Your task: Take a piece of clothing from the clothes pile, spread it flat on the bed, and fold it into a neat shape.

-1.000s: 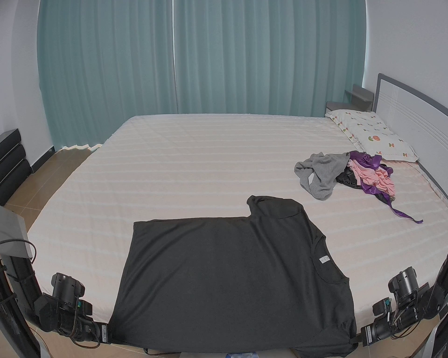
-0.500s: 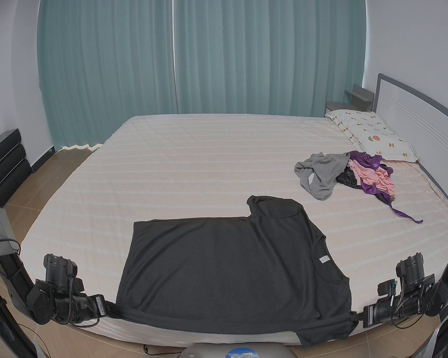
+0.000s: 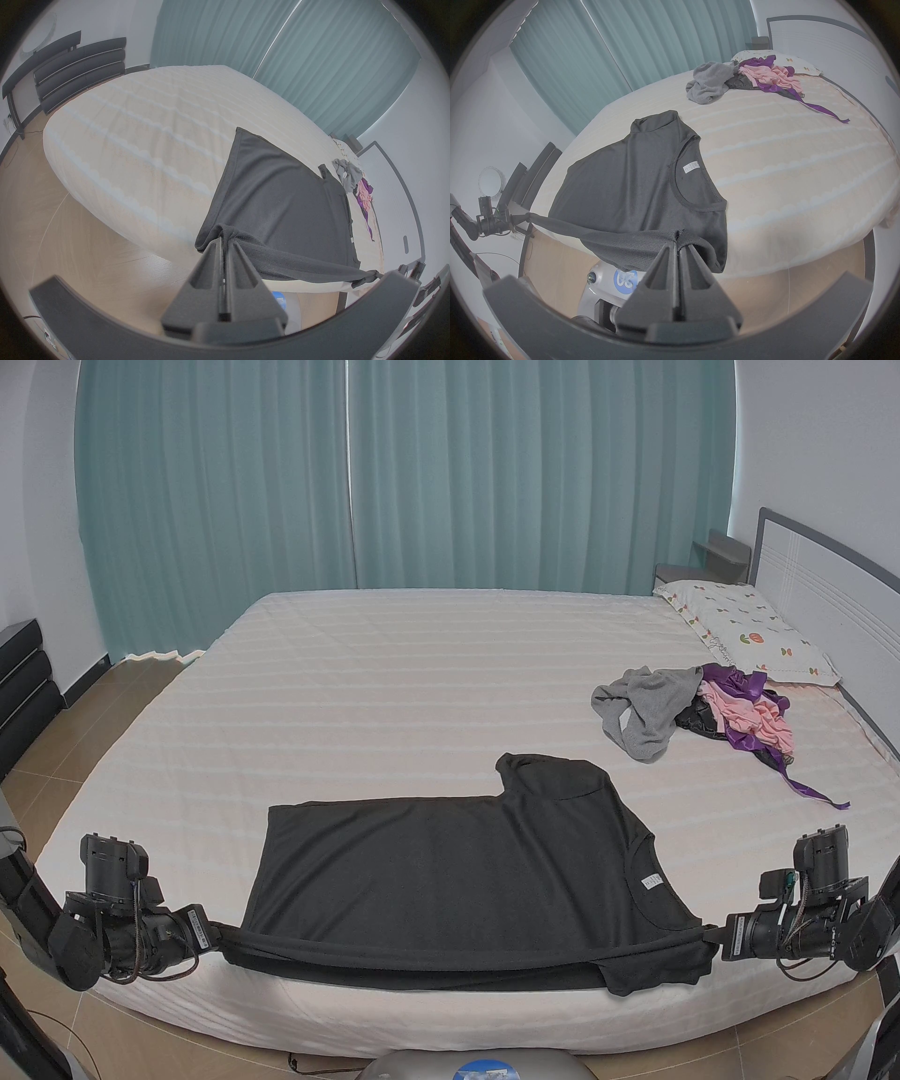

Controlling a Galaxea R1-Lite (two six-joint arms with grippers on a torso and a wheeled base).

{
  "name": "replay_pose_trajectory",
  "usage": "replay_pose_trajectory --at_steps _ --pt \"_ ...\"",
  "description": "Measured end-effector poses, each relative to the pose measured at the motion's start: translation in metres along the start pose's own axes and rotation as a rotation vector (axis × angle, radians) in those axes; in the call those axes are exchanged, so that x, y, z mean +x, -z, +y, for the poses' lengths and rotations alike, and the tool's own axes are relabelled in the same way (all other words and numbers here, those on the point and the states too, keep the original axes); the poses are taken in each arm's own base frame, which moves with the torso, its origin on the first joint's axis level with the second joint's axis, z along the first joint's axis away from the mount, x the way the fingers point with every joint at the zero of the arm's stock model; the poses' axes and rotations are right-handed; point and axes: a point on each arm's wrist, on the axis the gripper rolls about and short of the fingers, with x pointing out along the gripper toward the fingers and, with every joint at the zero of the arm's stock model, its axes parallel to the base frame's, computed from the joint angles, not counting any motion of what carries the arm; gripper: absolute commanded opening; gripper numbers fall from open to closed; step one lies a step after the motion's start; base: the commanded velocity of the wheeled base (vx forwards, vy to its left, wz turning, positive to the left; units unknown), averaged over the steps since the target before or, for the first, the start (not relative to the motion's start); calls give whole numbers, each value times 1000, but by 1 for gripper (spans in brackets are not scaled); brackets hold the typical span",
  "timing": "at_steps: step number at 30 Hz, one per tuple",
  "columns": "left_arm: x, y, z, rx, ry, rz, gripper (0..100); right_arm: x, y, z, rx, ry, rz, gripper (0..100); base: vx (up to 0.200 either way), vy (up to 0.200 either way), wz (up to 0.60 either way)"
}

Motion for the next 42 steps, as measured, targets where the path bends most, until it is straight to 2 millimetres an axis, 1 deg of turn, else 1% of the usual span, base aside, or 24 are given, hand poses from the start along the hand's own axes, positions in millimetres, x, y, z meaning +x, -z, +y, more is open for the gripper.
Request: replay_pose_trajectory --at_steps 7,12,18,21,24,27,31,35,38,42 --pt "-3 -1 -1 0 5 -9 0 5 -3 1 1 -5 1 0 0 0 0" --pt "-12 8 2 1 -18 38 0 4 -2 1 -2 -9 5 0 0 0 0" --pt "-26 21 7 15 -42 93 0 -5 11 4 -12 -15 32 0 0 0 0" --pt "-30 24 8 29 -46 106 0 -12 18 4 -20 -18 38 0 0 0 0" --pt "-32 25 8 50 -50 117 0 -17 20 6 -25 -25 29 0 0 0 0" --pt "-31 19 5 53 -41 103 0 -17 17 7 -27 -29 17 0 0 0 0" --pt "-26 6 -1 52 -24 79 0 -11 7 9 -32 -35 -7 0 0 0 0" --pt "-16 -7 -6 40 -16 65 0 -1 -6 10 -34 -36 -28 0 0 0 0" --pt "-5 -17 -10 21 -15 60 0 10 -18 11 -35 -37 -46 0 0 0 0" --pt "8 -24 -12 7 -19 68 0 21 -28 12 -36 -38 -59 0 0 0 0"
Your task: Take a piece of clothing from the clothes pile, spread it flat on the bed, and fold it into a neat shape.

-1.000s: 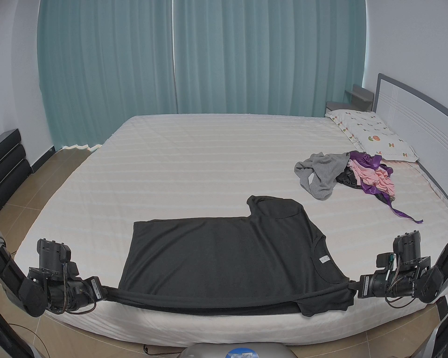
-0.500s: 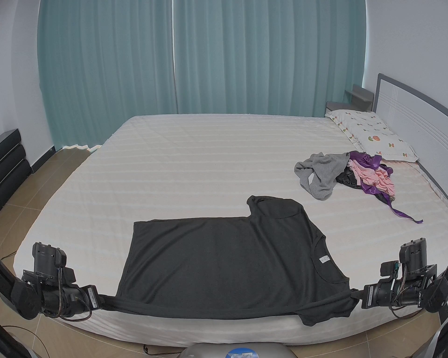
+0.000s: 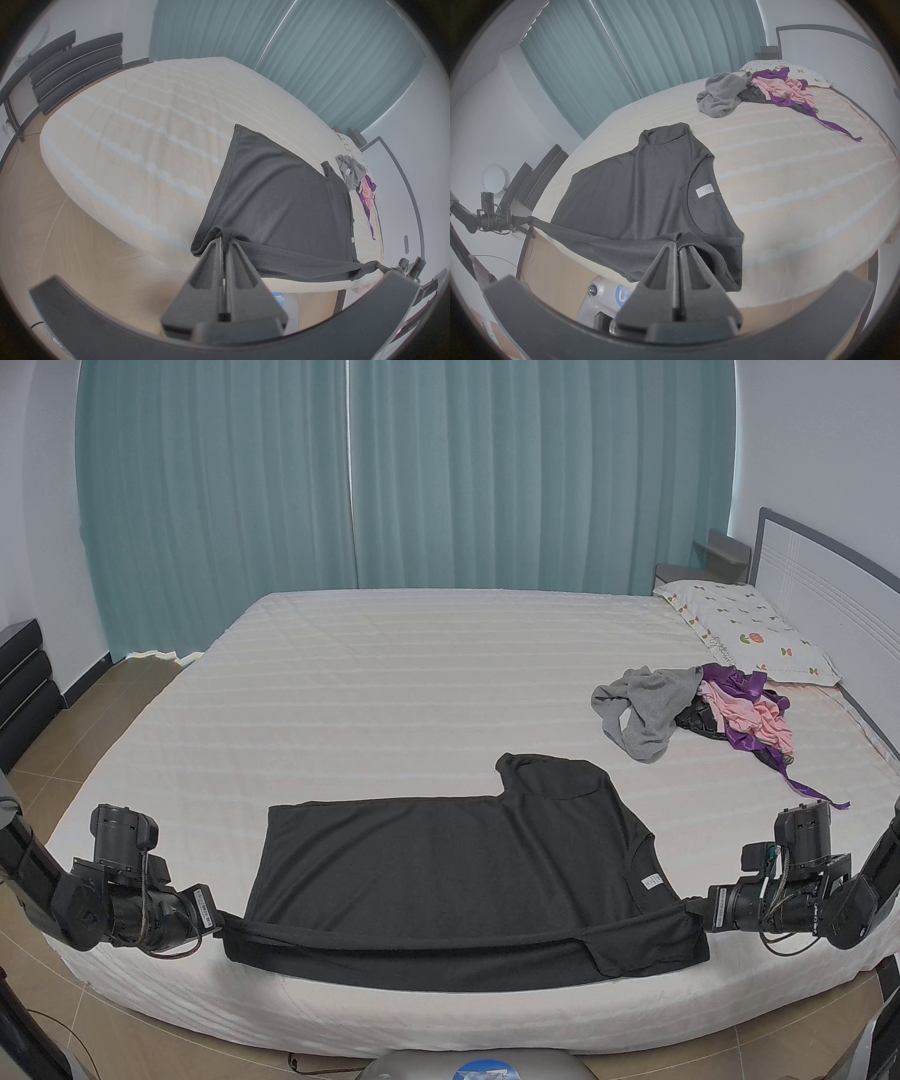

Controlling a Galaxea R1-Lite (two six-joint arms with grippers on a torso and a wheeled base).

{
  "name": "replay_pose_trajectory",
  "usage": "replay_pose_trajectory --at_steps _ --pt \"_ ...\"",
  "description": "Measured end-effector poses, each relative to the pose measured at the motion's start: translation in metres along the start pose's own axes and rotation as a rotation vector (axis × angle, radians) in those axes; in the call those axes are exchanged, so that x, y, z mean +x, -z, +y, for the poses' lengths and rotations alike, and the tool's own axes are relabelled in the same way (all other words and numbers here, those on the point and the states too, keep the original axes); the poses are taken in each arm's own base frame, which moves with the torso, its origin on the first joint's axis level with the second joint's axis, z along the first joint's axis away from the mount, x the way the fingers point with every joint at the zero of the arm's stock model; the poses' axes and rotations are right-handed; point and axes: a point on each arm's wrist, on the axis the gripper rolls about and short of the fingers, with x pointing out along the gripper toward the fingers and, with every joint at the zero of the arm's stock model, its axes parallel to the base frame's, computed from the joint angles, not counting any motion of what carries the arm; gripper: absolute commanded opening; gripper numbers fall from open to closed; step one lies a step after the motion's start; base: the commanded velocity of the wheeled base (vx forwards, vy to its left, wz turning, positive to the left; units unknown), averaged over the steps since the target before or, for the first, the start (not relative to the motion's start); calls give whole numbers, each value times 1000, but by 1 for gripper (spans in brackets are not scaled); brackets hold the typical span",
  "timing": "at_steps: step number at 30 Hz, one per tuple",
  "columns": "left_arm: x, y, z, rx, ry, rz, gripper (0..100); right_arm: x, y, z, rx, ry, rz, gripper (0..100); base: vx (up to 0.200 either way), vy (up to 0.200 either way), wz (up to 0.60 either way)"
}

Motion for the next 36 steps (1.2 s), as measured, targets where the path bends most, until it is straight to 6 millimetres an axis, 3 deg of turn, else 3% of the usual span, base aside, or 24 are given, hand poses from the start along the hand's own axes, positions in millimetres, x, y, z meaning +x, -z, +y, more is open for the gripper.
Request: replay_pose_trajectory --at_steps 8,25,36 --pt "15 -8 -1 -28 -7 12 0 13 -14 1 -1 -7 -29 0 0 0 0" --pt "-11 -6 -4 -29 -7 19 0 7 -16 7 31 -27 -50 0 0 0 0" --pt "22 -20 -7 -80 -25 48 0 24 -21 3 40 -17 -38 0 0 0 0"
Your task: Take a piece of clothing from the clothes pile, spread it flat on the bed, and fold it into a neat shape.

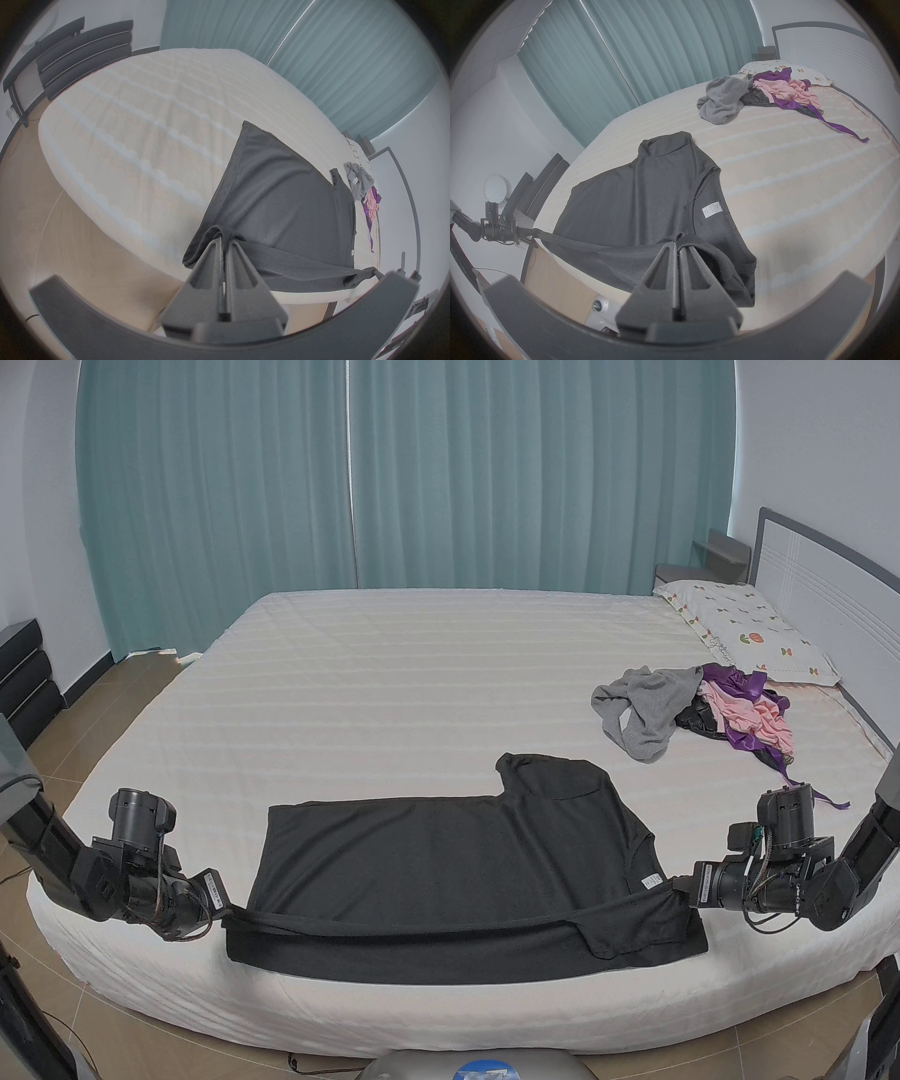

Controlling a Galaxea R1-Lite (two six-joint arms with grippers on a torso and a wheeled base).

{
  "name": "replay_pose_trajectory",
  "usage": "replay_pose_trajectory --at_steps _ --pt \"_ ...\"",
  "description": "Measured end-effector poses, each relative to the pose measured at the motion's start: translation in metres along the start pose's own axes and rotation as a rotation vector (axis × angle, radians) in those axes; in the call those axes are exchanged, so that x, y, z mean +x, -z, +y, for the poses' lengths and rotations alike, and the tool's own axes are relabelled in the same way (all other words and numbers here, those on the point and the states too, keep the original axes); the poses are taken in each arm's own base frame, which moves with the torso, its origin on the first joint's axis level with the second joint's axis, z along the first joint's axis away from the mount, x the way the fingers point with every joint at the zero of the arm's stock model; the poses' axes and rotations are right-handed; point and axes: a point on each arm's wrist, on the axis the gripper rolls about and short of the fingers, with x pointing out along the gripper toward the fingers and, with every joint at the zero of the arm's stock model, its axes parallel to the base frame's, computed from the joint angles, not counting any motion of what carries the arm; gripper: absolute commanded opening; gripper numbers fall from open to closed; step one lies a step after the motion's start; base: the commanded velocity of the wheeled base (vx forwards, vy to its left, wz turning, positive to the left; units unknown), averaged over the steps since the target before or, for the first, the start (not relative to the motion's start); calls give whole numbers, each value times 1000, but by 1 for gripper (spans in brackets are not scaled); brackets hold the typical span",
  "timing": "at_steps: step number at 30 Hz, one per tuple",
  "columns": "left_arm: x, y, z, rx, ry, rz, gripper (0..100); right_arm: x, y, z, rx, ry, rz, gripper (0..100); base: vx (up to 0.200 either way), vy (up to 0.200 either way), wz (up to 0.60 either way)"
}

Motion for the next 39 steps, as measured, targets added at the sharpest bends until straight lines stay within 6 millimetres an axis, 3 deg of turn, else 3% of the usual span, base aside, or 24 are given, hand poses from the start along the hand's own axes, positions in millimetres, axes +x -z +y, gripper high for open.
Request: replay_pose_trajectory --at_steps 7,21,22,23,24,39 --pt "25 -9 -2 -47 -10 21 0 14 -4 -9 29 20 7 0 0 0 0" --pt "45 -14 -3 -86 18 39 0 35 -1 -19 113 36 40 0 0 0 0" --pt "46 -14 -2 -87 17 41 100 36 -1 -19 117 36 43 0 0 0 0" --pt "47 -14 -2 -87 20 43 100 37 -1 -20 119 37 46 0 0 0 0" --pt "48 -14 -3 -87 23 43 100 38 0 -20 120 38 49 100 0 0 0" --pt "52 -18 -4 -170 57 26 100 45 -5 -21 258 20 -6 100 0 0 0"
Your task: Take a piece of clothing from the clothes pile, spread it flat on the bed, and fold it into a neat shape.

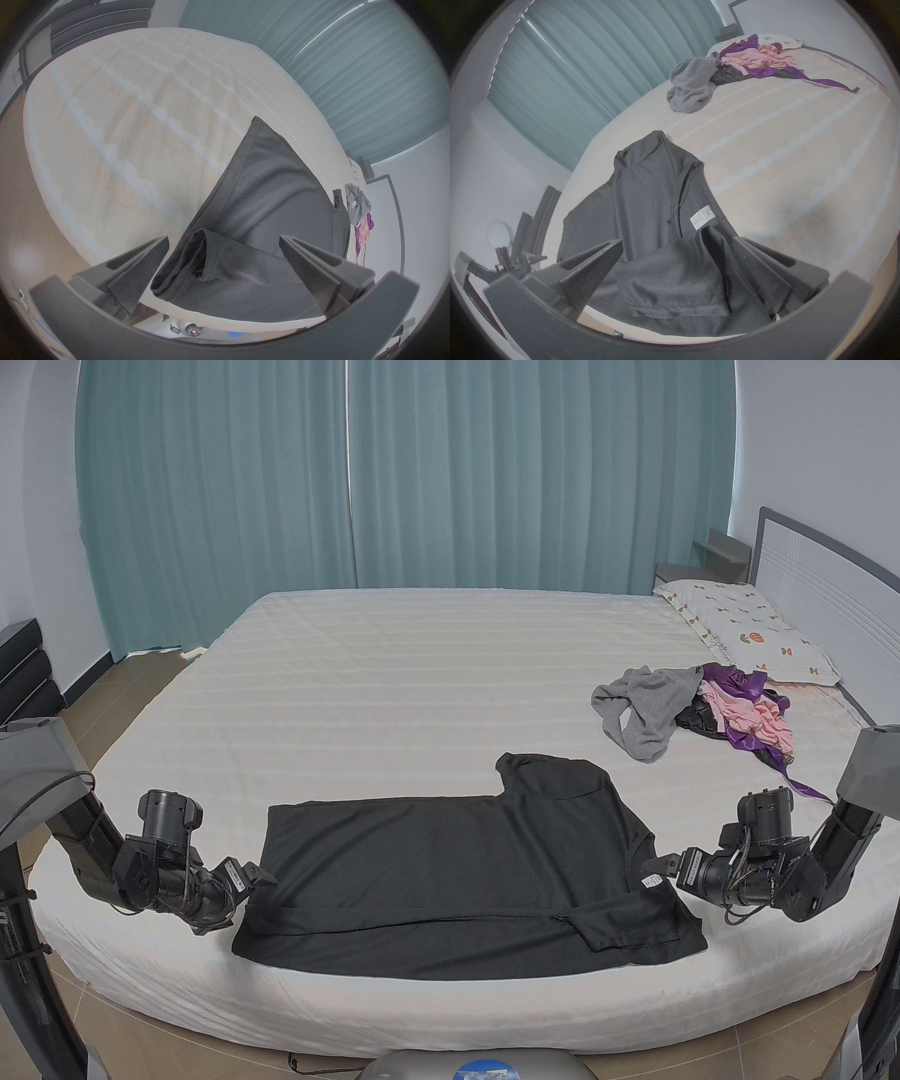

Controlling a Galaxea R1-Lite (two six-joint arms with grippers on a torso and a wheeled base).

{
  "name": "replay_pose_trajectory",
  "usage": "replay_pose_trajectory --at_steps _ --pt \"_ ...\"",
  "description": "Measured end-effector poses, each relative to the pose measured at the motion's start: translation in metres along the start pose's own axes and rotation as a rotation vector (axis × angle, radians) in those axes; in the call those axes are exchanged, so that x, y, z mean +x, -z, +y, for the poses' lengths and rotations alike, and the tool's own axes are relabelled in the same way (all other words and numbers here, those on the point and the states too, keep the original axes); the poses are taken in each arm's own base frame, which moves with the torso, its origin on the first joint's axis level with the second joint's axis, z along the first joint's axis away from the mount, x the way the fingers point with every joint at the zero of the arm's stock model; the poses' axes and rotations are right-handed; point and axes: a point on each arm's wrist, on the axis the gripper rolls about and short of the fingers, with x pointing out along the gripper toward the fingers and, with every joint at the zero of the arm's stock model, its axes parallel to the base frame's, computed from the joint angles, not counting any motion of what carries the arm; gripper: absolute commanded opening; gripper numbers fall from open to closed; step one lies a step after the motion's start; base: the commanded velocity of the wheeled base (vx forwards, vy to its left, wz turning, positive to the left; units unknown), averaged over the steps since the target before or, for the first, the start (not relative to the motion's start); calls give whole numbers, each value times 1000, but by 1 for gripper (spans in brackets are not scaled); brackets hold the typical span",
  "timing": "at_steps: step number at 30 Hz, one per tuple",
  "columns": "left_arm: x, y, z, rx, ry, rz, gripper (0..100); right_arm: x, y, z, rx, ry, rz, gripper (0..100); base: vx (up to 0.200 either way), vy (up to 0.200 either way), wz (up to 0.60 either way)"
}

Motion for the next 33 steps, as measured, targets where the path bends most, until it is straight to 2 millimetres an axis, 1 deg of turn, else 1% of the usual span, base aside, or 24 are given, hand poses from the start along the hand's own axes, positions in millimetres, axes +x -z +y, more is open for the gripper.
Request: replay_pose_trajectory --at_steps 6,11,16,20,29,33 --pt "-12 0 2 -19 16 -9 100 -11 6 -5 90 -10 -26 100 0 0 0" --pt "-21 2 2 -48 37 -7 100 -18 9 -10 129 -33 -48 100 0 0 0" --pt "-25 2 0 -87 49 -11 100 -23 13 -14 160 -66 -57 100 0 -200 0" --pt "-26 2 0 -87 52 -13 100 -25 15 -16 169 -61 -49 100 0 -200 0" --pt "-27 1 -2 -96 58 -20 100 -25 16 -16 173 -61 -45 100 0 0 0" --pt "-29 -2 -2 -101 62 -31 100 -25 17 -15 171 -61 -42 100 200 0 0"
